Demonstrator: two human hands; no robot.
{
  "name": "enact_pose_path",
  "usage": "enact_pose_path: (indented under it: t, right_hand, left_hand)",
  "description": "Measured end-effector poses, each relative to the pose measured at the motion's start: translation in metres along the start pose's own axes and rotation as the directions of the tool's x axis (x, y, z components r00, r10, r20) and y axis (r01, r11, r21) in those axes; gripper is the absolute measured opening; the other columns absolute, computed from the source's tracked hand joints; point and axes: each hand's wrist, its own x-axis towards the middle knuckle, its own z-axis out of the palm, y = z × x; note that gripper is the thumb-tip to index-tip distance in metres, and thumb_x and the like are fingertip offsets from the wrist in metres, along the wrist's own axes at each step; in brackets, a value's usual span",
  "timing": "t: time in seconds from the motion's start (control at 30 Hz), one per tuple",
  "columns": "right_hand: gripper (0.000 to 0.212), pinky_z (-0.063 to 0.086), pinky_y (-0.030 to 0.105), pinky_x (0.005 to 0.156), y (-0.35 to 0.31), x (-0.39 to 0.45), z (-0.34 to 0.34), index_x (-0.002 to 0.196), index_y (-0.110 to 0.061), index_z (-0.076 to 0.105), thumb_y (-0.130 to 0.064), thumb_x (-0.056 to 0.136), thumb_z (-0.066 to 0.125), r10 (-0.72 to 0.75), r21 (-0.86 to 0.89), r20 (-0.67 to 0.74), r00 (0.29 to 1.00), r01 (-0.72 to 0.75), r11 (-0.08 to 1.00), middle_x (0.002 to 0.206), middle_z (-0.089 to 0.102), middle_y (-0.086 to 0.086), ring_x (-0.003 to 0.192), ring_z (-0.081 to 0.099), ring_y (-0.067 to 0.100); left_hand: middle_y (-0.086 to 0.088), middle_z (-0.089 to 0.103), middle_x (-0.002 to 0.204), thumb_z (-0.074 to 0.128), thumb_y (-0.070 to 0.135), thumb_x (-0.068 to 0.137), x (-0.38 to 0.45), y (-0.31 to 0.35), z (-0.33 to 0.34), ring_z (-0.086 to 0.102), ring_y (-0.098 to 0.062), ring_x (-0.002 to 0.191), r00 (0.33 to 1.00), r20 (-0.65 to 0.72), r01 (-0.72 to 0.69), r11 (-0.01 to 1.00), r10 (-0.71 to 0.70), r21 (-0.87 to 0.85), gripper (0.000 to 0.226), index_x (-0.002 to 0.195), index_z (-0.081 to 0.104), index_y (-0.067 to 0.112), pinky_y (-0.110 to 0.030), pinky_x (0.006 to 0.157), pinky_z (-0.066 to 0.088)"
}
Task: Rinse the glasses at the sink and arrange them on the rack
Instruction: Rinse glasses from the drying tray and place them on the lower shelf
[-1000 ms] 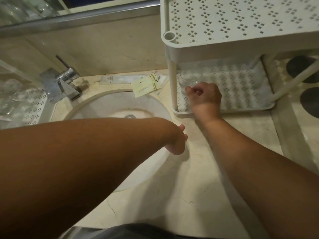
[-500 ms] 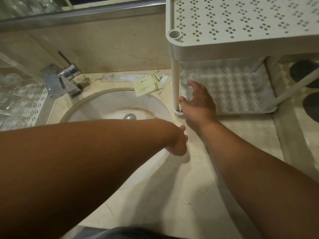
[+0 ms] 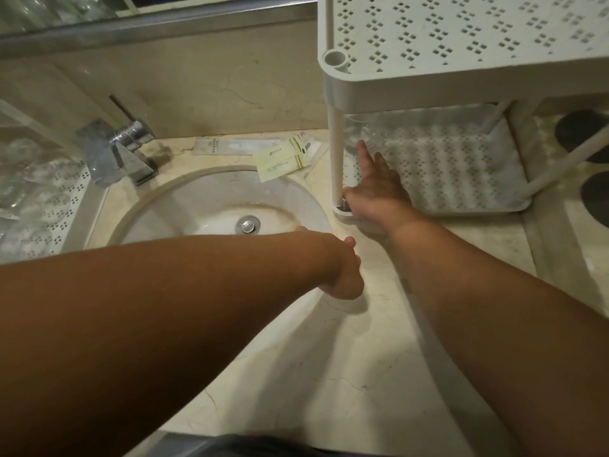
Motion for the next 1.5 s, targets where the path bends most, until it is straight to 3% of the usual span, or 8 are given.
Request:
enact_pose_path:
  t: [0.27,0.4,0.63,0.77,1.03,1.17,1.33,1.5]
  right_hand:
    - [0.096,0.036,0.047,0.107,-0.001,-0.001,0.007,0.152,-0.043,-0.011,-0.023,0.088,0.058,-0.069,-0.127,-0.022,0.997,0.066,0.99,0.162,-0.02,-0.015,0.149,0.011,0.03]
    - [0.098,0.027,0.045,0.113,-0.003,-0.003,0.016,0.152,-0.035,-0.017,-0.007,0.089,0.053,-0.074,-0.15,-0.04,0.996,0.067,0.986,0.159,-0.026,-0.019,0.151,0.004,0.029]
    - [0.103,0.029,0.046,0.112,-0.003,0.001,0.016,0.152,-0.032,-0.019,-0.011,0.086,0.057,-0.109,-0.244,-0.009,0.994,0.104,0.964,0.16,-0.028,-0.009,0.15,0.005,0.032]
    - [0.093,0.03,0.046,0.111,-0.002,-0.009,0.013,0.155,-0.037,-0.005,-0.01,0.087,0.052,-0.171,-0.18,-0.059,0.983,0.158,0.971,0.164,-0.014,-0.012,0.15,0.01,0.033]
    - [0.063,0.035,0.03,0.107,0.003,-0.047,-0.005,0.14,-0.017,0.044,0.006,0.082,0.047,-0.283,0.096,-0.343,0.895,0.334,0.938,0.148,0.041,0.002,0.132,0.039,0.022]
    - [0.049,0.049,0.035,0.093,0.006,-0.068,-0.017,0.127,-0.021,0.051,0.002,0.084,0.053,-0.221,0.118,-0.379,0.899,0.284,0.952,0.135,0.048,0.0,0.12,0.05,0.021]
    - [0.044,0.049,0.038,0.093,0.006,-0.097,-0.022,0.125,-0.02,0.055,-0.003,0.085,0.054,-0.247,0.103,-0.359,0.9,0.301,0.948,0.13,0.054,0.0,0.115,0.053,0.02]
    - [0.036,0.05,0.026,0.08,-0.009,-0.122,-0.015,0.115,-0.024,0.059,-0.009,0.084,0.051,-0.21,0.156,-0.382,0.9,0.287,0.945,0.112,0.058,-0.011,0.084,0.056,0.004]
  left_hand:
    - [0.004,-0.006,0.167,0.029,0.033,0.092,0.001,0.003,0.001,0.025,-0.036,0.146,0.999,-0.054,0.002,1.0,-0.002,-0.003,0.069,0.159,0.012,0.03,-0.061,0.115,0.017]
    - [0.001,0.002,0.168,0.03,0.034,0.089,0.003,0.001,0.002,0.028,-0.034,0.146,0.997,-0.082,-0.009,1.0,0.007,-0.02,0.072,0.159,0.013,0.029,-0.062,0.115,0.017]
    - [0.003,0.003,0.168,0.03,0.035,0.086,0.005,0.001,0.006,0.032,-0.031,0.144,0.992,-0.124,-0.021,0.999,0.018,-0.028,0.073,0.158,0.019,0.031,-0.059,0.113,0.023]
    - [-0.001,0.023,0.164,0.026,0.038,0.078,0.009,0.001,0.009,0.037,-0.031,0.14,0.989,-0.146,-0.006,0.999,0.001,-0.034,0.081,0.158,0.016,0.028,-0.055,0.112,0.025]
    - [0.005,0.007,0.167,0.023,0.037,0.071,0.008,0.0,0.018,0.039,-0.028,0.139,0.973,-0.229,-0.034,0.998,0.02,-0.061,0.084,0.154,0.029,0.031,-0.062,0.11,0.021]
    - [0.012,-0.002,0.167,0.024,0.035,0.072,0.006,-0.008,0.028,0.034,-0.03,0.142,0.97,-0.24,-0.069,0.992,0.042,-0.102,0.083,0.155,0.02,0.039,-0.067,0.109,0.017]
    - [0.014,0.006,0.166,0.037,0.034,0.075,-0.002,-0.018,0.049,0.033,-0.028,0.142,0.935,-0.349,-0.165,0.954,0.071,-0.249,0.078,0.152,0.027,0.042,-0.061,0.109,0.022]
    - [0.013,0.016,0.165,0.049,0.035,0.08,-0.015,-0.048,0.092,0.023,-0.02,0.149,0.899,-0.436,-0.203,0.851,-0.033,-0.484,0.077,0.151,0.021,0.05,-0.053,0.115,0.021]
